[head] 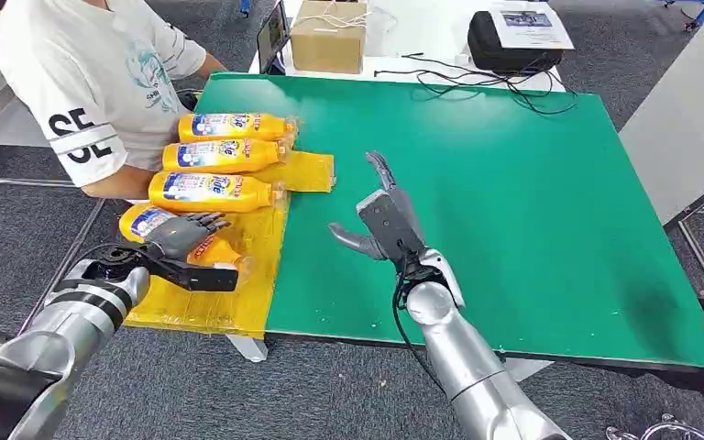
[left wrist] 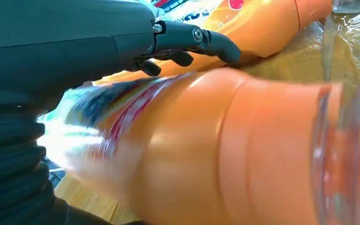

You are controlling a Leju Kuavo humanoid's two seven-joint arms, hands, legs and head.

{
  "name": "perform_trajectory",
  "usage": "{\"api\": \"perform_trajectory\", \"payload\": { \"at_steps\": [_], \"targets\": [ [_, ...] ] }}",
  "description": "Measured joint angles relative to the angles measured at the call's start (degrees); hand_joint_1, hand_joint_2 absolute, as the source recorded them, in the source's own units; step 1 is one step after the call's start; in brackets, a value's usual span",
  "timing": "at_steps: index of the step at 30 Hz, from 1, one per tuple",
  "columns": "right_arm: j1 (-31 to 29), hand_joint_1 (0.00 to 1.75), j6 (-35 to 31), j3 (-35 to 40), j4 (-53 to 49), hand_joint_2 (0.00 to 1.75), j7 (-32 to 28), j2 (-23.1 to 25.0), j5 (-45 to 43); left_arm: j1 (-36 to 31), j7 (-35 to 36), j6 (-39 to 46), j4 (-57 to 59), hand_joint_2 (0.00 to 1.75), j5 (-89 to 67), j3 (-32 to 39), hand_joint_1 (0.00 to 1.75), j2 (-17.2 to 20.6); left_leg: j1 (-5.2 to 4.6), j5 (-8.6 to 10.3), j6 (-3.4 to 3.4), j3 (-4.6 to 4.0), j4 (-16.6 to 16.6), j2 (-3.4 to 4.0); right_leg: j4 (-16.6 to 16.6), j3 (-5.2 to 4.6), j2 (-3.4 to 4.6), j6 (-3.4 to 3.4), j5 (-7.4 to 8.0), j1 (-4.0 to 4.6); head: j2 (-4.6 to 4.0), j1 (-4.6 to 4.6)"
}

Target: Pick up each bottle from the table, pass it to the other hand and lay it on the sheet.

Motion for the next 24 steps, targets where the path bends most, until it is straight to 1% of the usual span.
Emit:
{"api": "perform_trajectory", "payload": {
  "at_steps": [9, 15, 20, 24],
  "targets": [
    [-0.88, 0.0, 0.22, 0.24, 1.03, 1.75, 0.0, 0.0, -0.15, 0.19, -0.7, 2.78, 0.04, 1.75, 1.71, -0.79, 0.0, -0.04, 0.0, 0.0, 0.0, 0.0, 0.0, -0.01, 0.0, 0.0, 0.0, 0.0, 0.0, 0.0, 0.0, 0.02],
    [-1.01, 0.0, -0.15, 0.26, 1.53, 1.75, -0.17, -0.07, -0.24, 1.16, -4.62, 5.75, -0.15, 1.75, 8.82, 0.02, 0.0, 0.07, 0.0, 0.0, 0.0, -0.01, 0.0, 0.0, 0.0, -0.01, 0.0, 0.0, 0.0, 0.0, 0.0, 0.02],
    [-0.67, 0.0, -1.38, 0.24, 1.53, 1.75, -0.35, -0.53, -0.5, 4.23, -12.62, 6.27, -4.38, 1.75, 22.53, 5.6, 0.0, 1.14, 0.0, -0.01, 0.0, -0.01, 0.0, 0.03, 0.0, -0.04, 0.01, -0.01, -0.01, 0.0, 0.0, 0.02],
    [-0.22, 0.0, -1.66, 0.13, 1.53, 1.75, -0.42, -1.0, -0.55, 7.81, -14.8, 0.19, -11.48, 1.75, 32.38, 11.9, 0.0, 1.57, 0.0, -0.01, 0.0, -0.01, 0.0, 0.03, -0.01, -0.07, 0.01, -0.01, -0.01, 0.01, 0.0, 0.02]
  ]
}}
